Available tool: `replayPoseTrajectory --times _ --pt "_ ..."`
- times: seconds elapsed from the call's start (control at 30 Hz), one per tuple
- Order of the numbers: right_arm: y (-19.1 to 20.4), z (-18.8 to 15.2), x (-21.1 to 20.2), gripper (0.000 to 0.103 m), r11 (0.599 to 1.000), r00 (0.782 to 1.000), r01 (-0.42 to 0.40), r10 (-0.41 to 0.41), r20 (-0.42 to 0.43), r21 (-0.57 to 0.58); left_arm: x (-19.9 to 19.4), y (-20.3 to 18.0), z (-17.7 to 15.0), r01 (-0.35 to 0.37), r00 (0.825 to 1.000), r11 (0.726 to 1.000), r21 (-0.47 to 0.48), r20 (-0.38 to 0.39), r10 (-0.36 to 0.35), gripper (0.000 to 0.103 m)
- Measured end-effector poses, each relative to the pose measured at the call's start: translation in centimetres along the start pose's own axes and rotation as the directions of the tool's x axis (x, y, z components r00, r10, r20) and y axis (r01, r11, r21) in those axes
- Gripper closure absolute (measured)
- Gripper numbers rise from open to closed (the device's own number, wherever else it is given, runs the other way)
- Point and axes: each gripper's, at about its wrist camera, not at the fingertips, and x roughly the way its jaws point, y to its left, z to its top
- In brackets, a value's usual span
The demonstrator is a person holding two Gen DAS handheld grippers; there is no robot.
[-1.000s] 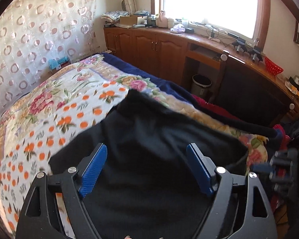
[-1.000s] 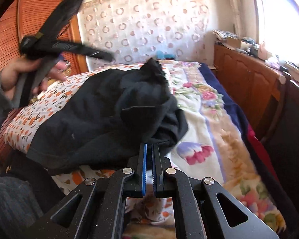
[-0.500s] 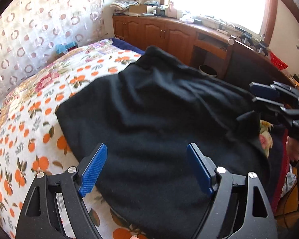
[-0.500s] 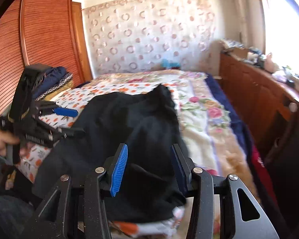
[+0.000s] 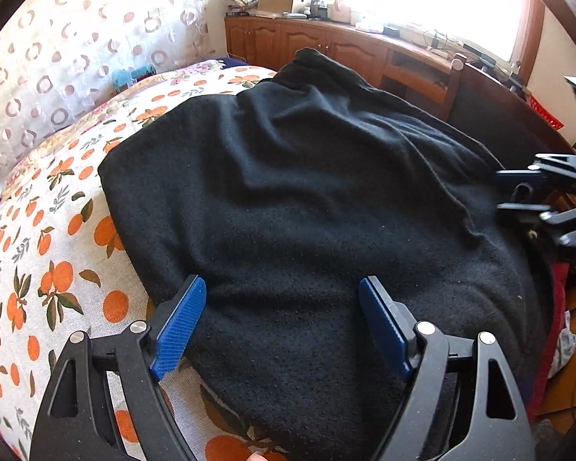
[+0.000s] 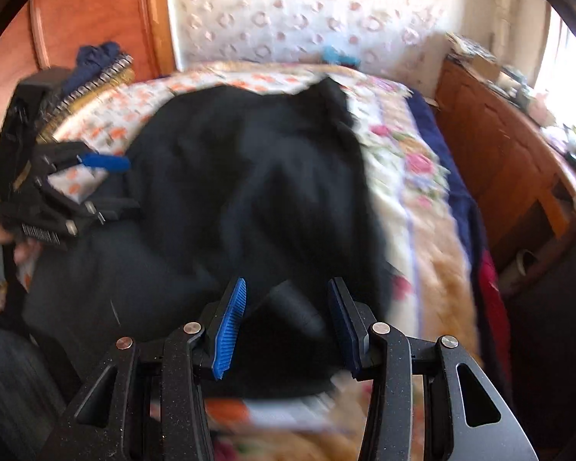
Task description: Fold small clothes
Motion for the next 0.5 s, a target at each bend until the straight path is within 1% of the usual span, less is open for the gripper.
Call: replayPoseTrajectory --times 0.07,0.13,0.2,0.3,0.37,0.43,0.5 --pt "-1.5 -0.9 -1.3 0.057 0.999 0.999 0.038 -0.038 -0.012 0.025 0.1 -0.3 -0.4 -0.018 1.0 1.0 0.012 0.023 0.018 0.02" --pt "-3.2 -1.8 -2.5 0.057 0.995 0.997 0.077 -0.076 -0.012 0.062 -0.1 -0.1 -0.5 -0.018 0.999 1.0 0.005 0.03 0.018 0.019" --pt "-4.6 -2.3 -3.5 0.057 0.993 0.998 0.065 -0.067 0.014 0.103 -0.2 0.1 -0.6 -0.012 1.0 1.0 0.002 0.028 0.012 0.019" --pt "-5.9 -2.0 -4.3 0.057 0.985 0.994 0.003 -0.022 0.11 0.172 -0.9 0.2 -1.4 -0.006 1.0 1.0 -0.001 0.013 0.006 0.02" --pt "-6.4 -1.7 -3.9 0.052 0.976 0.987 -0.061 0.027 0.159 0.21 -1.7 0.0 -2.1 0.007 1.0 1.0 -0.002 0.001 -0.007 0.019" --pt "-6.6 -1.4 -2.7 0.052 0.968 0.982 -0.112 0.074 0.173 0.225 -2.4 -0.1 -2.9 0.03 0.999 0.999 -0.023 -0.021 -0.03 0.019" --pt "-6.5 -1.2 -1.1 0.052 0.964 0.981 -0.134 0.098 0.166 0.228 -3.4 0.2 -4.0 0.062 0.998 0.995 -0.073 -0.028 -0.064 0.019"
